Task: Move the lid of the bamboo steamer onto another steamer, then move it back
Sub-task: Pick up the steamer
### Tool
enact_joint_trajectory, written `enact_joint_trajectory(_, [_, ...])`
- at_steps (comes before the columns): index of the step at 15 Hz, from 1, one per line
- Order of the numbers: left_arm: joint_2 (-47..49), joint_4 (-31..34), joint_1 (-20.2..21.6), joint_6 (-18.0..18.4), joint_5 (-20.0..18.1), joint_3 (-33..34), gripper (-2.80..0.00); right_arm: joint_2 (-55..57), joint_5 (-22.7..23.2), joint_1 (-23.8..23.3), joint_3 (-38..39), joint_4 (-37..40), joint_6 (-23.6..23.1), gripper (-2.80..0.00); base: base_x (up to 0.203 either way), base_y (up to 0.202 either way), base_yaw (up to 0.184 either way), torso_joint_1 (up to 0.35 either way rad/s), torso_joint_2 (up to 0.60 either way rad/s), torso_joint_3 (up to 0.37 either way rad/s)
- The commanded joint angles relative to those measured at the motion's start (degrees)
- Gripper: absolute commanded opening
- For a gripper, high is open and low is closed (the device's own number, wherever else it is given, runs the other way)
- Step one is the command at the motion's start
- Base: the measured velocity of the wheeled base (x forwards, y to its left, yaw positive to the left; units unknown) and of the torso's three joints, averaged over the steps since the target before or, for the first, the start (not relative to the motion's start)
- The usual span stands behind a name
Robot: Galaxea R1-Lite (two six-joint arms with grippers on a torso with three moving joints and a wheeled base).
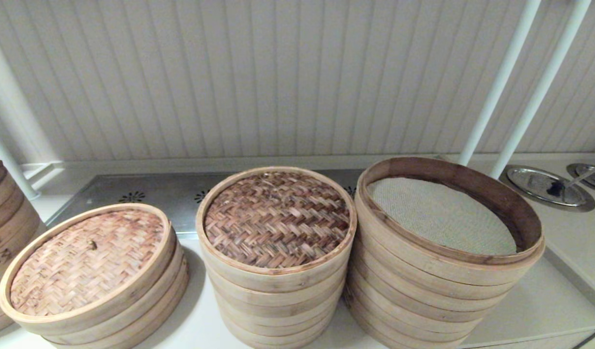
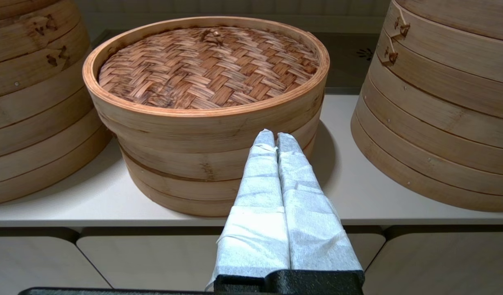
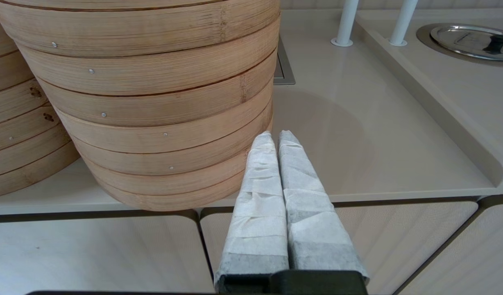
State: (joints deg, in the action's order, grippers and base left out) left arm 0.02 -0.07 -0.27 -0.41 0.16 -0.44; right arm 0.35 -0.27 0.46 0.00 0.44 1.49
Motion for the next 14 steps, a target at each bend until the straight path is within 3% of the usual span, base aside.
enact_joint_trajectory(1, [0.06,-0.01,0.0,-0.02,0.02,0.0,-2.8,0.0,0.0,0.06,0.1,0.0,-0.07,-2.8,0.0,0.0,0.0,0.0,0.0,0.0])
enact_joint_trajectory(6, [0.03,-0.01,0.0,-0.02,0.02,0.0,-2.8,-0.15,0.51,0.12,-2.11,0.01,-0.78,-2.8,0.0,0.0,0.0,0.0,0.0,0.0])
enact_joint_trajectory(10, [-0.02,-0.01,0.0,-0.02,0.02,-0.08,-2.8,4.22,1.61,0.14,-13.93,6.64,-0.78,-2.8,0.0,0.0,0.0,0.0,0.0,0.0])
enact_joint_trajectory(14, [-0.02,-0.01,0.0,-0.02,0.02,0.0,-2.8,16.45,2.95,0.29,-23.8,7.1,-0.75,-2.8,0.0,0.0,0.0,0.0,0.0,0.0])
